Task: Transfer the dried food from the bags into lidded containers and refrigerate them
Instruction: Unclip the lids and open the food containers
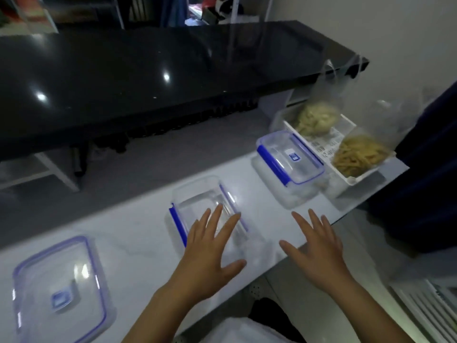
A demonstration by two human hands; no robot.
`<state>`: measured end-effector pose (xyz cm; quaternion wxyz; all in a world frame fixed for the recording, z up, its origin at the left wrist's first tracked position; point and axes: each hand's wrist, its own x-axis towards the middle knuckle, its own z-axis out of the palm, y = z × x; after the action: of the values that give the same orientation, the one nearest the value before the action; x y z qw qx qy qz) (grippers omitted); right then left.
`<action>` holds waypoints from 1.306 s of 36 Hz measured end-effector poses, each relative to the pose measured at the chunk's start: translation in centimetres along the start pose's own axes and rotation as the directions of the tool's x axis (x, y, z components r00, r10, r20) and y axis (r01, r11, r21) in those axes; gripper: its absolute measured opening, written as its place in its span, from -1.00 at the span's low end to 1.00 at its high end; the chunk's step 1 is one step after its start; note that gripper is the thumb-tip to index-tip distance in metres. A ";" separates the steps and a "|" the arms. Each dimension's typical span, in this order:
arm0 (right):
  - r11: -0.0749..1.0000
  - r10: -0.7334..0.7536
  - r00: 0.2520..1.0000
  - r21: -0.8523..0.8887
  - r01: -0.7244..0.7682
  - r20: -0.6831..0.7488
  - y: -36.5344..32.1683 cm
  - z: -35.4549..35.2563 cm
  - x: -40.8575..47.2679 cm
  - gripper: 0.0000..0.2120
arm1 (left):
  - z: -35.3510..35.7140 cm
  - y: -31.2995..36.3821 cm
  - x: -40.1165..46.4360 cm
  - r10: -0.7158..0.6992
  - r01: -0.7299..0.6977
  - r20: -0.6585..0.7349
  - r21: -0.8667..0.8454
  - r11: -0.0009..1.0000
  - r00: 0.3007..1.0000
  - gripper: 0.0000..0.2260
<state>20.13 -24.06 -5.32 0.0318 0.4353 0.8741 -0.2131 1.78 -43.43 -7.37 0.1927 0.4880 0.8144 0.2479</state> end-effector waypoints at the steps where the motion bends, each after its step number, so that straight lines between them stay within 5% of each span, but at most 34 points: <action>1: 1.000 0.009 1.000 0.005 -0.009 -0.004 1.1 -0.4 0.7 -0.26 | 0.5 1.0 1.0 0.004 -0.004 0.023 -0.001 1.000 1.000 -0.23; 6: 1.000 -0.016 0.999 -0.014 0.015 -0.040 5.1 -2.4 4.8 -0.29 | 2.5 5.3 6.9 -0.001 0.003 0.068 -0.034 0.999 0.998 -0.22; 12: 0.995 -0.096 0.995 -0.009 0.096 -0.010 8.5 -4.1 9.2 -0.34 | 4.4 9.7 17.2 -0.127 0.121 0.000 -0.295 0.948 0.992 -0.21; 16: 0.981 -0.194 0.981 0.025 0.193 0.032 10.9 -5.1 11.4 -0.33 | 5.6 11.7 24.1 -0.412 0.255 -0.061 -0.702 0.665 0.909 -0.35; 19: 0.963 -0.268 0.963 0.050 0.266 0.040 12.6 -6.3 12.7 -0.32 | 6.8 12.2 27.2 -0.594 0.302 -0.021 -0.847 0.438 0.804 -0.34; 27: 0.875 -0.406 0.912 0.315 0.367 0.065 13.8 -8.3 13.6 -0.36 | 7.7 11.5 25.1 -0.732 0.351 0.009 -0.882 0.315 0.681 -0.23; 31: 0.756 -0.373 0.927 0.593 0.278 0.041 13.7 -7.8 14.7 -0.39 | 8.7 12.2 20.0 -0.766 0.377 0.030 -0.882 0.282 0.642 -0.28; 41: 0.612 -0.336 0.907 0.791 0.005 0.254 12.8 -5.3 16.7 -0.54 | 10.9 14.4 11.3 -0.823 0.288 0.008 -0.939 0.189 0.568 -0.49; 47: 0.460 -0.265 0.835 0.825 -0.330 0.482 13.2 -5.6 18.1 -0.67 | 11.3 14.5 9.4 -0.813 0.261 0.033 -0.954 0.147 0.581 -0.50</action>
<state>19.90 -1.25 -9.13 0.0541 0.3233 0.5750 -0.7496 13.97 -26.84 -8.54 0.2798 -0.1268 0.6814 0.6643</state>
